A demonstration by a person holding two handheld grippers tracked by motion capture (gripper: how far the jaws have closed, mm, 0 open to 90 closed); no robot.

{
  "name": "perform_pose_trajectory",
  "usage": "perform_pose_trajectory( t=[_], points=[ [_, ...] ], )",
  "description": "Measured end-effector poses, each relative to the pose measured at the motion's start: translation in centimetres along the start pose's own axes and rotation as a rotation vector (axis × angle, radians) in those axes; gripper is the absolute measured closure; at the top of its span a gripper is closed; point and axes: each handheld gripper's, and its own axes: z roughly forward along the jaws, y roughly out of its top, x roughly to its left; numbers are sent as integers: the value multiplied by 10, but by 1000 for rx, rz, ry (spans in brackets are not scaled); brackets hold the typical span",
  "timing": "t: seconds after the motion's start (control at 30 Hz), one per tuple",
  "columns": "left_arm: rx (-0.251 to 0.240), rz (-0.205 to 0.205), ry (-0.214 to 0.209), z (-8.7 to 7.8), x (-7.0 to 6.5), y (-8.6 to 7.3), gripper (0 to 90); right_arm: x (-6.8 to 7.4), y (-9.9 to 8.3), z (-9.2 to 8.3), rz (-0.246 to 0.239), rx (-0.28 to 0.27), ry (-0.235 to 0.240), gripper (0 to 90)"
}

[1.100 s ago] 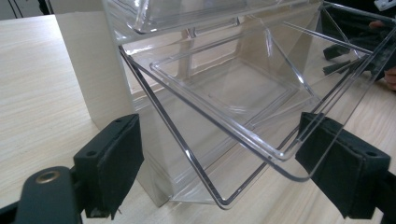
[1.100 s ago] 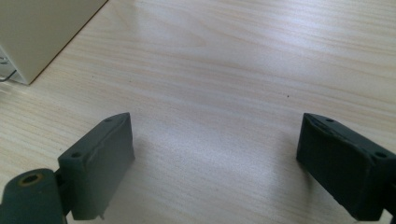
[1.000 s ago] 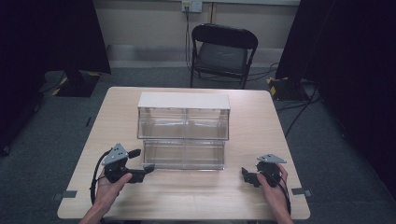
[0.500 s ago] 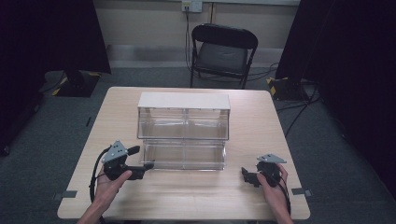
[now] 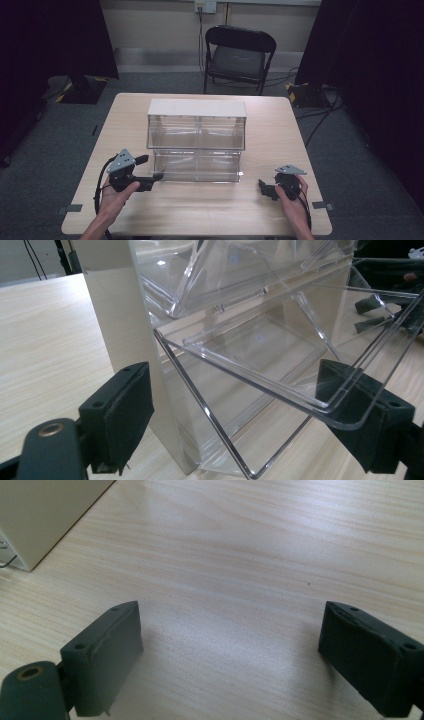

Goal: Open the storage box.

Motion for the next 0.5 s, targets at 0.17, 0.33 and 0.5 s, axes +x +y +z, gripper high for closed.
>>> perform_pose_trajectory(
  t=[0.17, 0.33, 0.5],
  points=[
    [5, 4, -8, 0, 2, 5, 155, 0, 0, 0, 0, 0, 0, 96],
    [-4, -7, -10, 0, 1, 5, 156, 0, 0, 0, 0, 1, 0, 96],
    [-10, -2, -11, 0, 2, 7, 154, 0, 0, 0, 0, 1, -1, 96]
  ],
)
